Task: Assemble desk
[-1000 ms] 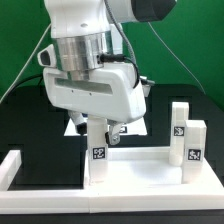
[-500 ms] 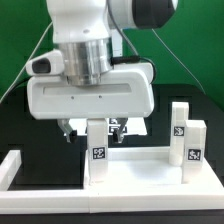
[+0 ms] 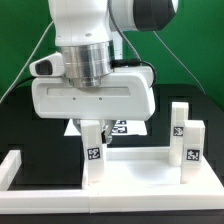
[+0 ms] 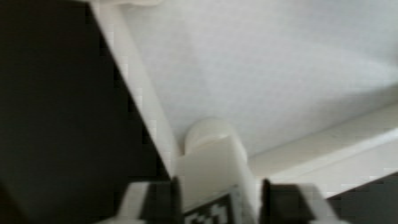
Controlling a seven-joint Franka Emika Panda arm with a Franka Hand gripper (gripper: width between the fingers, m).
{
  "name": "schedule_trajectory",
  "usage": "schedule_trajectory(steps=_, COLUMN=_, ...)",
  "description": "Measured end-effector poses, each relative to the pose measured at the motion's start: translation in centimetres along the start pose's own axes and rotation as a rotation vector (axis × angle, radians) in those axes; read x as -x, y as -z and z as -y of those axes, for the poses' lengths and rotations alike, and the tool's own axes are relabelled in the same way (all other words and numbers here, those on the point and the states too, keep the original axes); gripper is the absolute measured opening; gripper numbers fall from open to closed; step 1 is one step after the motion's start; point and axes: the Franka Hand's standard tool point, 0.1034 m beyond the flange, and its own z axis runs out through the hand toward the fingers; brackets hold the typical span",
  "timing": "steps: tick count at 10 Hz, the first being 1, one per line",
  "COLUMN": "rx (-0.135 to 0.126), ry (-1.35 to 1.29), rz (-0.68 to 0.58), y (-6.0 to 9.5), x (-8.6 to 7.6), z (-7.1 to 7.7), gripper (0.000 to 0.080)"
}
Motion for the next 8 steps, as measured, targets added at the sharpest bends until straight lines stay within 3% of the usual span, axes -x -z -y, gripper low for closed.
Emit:
schedule_trajectory(steps=1, rx=-0.001, ry=-0.082, rz=-0.001, y=0.0, x=0.0, z=0.1, gripper=0.0059)
schedule_trajectory(steps=2, rx=-0.001, ry=-0.145, rz=-0.001, y=0.1, x=0.0, z=0.1, gripper=0.0011)
schedule_trajectory(steps=6, rx=0.0, ry=-0.119, rz=0.005, y=0.2, x=0.0, z=0.2, gripper=0.0001)
schedule_trajectory(steps=8, rx=0.005, ry=0.11, rz=0.05, y=2.9, x=0.1, z=0.7, gripper=0.0024)
